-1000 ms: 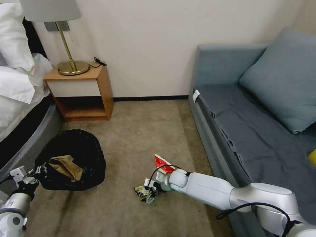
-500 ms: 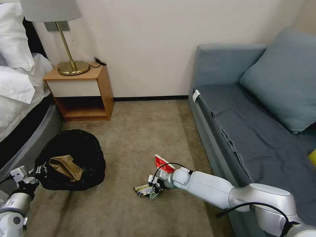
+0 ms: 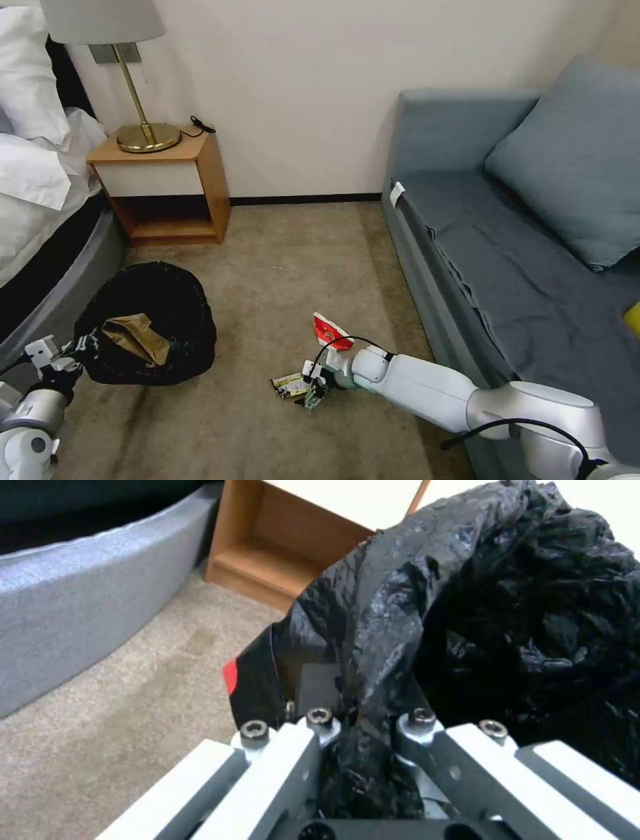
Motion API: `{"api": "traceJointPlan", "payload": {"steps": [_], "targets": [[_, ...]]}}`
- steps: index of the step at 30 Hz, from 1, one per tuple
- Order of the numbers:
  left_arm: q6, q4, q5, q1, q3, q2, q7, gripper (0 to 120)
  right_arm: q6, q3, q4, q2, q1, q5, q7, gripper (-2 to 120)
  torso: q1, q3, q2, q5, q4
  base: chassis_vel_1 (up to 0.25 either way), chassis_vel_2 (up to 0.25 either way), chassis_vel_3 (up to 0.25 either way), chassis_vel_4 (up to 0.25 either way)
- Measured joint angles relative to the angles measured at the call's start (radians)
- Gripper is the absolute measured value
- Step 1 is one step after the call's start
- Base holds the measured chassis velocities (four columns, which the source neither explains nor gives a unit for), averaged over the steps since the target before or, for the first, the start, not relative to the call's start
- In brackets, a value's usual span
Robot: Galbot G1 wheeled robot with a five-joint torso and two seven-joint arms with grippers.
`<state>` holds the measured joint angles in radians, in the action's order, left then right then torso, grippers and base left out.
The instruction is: Pick up the trash bin, then pick up the garbage on the floor and place it into the trash bin.
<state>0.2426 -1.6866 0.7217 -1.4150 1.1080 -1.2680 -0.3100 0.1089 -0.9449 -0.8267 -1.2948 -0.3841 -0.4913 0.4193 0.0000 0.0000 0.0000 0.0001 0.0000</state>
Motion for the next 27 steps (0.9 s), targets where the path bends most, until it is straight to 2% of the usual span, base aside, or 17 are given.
{"api": "traceJointPlan", "payload": {"steps": [8, 24, 27], "targets": [[0.0, 0.006, 0.0, 0.0, 0.0, 0.005, -0.001, 4, -0.034, 0.028, 0.087, -0.027, -0.004, 0.027, 0.006, 100, 0.0, 0.0, 0.0, -0.0001, 0.0, 0.0, 0.0, 0.0, 0.0], [0.0, 0.008, -0.001, 0.004, -0.009, 0.007, -0.002, 4, -0.043, 0.049, 0.125, -0.046, -0.021, 0.031, 0.019, 100, 0.0, 0.0, 0.0, -0.0001, 0.0, 0.0, 0.0, 0.0, 0.0], [-0.001, 0.008, -0.002, 0.003, -0.009, 0.006, -0.003, 4, -0.048, 0.054, 0.137, -0.049, -0.022, 0.036, 0.031, 93, 0.0, 0.0, 0.0, -0.0001, 0.0, 0.0, 0.0, 0.0, 0.0]]}}
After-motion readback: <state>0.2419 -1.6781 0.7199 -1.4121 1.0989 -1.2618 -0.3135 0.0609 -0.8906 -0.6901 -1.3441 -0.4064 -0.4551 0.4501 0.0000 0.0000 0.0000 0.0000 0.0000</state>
